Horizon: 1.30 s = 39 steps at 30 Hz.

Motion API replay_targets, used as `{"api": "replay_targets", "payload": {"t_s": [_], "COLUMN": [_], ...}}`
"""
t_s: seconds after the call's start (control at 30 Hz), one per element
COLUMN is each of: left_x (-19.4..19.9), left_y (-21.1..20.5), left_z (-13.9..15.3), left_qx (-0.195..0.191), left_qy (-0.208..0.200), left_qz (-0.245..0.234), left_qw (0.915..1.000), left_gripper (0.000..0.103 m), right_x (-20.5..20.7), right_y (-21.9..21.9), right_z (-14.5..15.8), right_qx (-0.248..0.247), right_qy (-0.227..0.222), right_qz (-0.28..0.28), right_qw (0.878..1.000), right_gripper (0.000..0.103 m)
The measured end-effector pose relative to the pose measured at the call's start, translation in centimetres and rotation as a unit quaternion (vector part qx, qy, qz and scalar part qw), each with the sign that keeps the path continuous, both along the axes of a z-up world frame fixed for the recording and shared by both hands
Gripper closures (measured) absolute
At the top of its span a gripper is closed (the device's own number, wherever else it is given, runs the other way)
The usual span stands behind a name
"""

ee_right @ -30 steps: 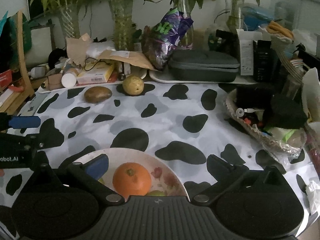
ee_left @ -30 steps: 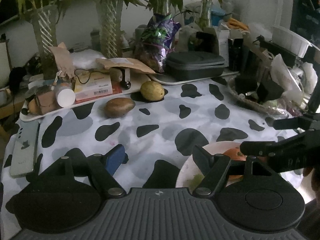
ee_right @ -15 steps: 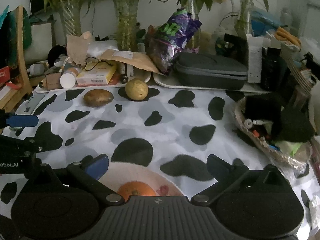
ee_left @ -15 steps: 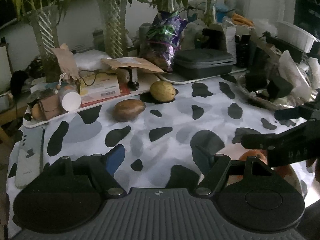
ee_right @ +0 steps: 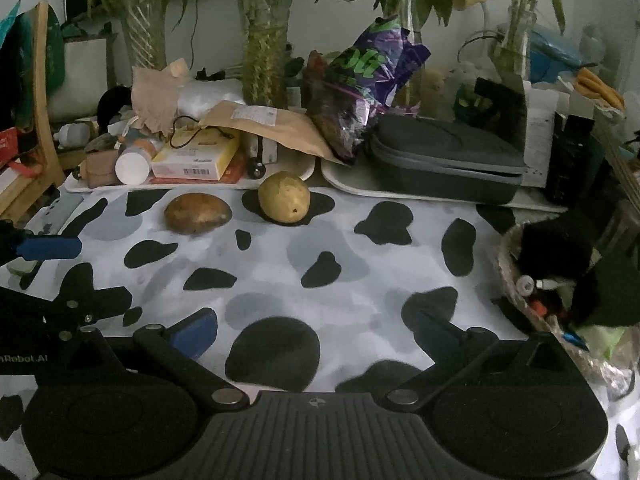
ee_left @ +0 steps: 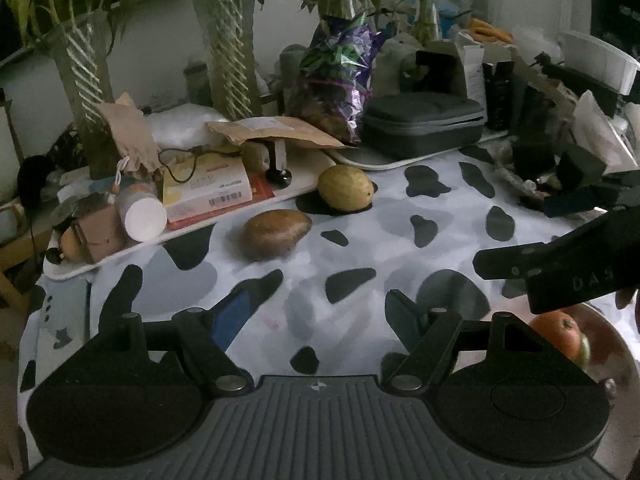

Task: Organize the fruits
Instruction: 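Move both open tools toward the brown oval fruit and the yellow round fruit, then close the left tool on the brown oval fruit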

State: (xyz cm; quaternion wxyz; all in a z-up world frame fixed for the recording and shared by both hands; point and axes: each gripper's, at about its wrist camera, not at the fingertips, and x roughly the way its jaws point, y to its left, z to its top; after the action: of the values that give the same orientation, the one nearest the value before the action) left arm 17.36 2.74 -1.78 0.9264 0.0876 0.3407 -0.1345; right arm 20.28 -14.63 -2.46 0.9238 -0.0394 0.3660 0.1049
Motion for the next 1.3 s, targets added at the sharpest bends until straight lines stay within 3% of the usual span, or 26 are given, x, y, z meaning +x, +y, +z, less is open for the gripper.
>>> {"api": "replay_targets", "payload": {"t_s": [0.77,1.3], "left_x": [6.9,12.1], "left_y": [-0.8,-2.2], "left_z": [-3.9,-6.3], "left_qx": [0.022,0.008], "left_qy": [-0.015,-0.006], "left_qz": [0.047,0.132], "left_qw": [0.9985,0.9912], "left_gripper": [0.028,0.028], "right_x": [8.9,11.5], "right_y": [1.8,-0.5], "right_z": [-1.3,-2.4], "right_qx": [0.018,0.006], "right_qy": [0.036,0.042], "right_qz": [0.029,0.023], "right_qw": [0.999,0.999], "right_gripper": [0.0,0.0]}}
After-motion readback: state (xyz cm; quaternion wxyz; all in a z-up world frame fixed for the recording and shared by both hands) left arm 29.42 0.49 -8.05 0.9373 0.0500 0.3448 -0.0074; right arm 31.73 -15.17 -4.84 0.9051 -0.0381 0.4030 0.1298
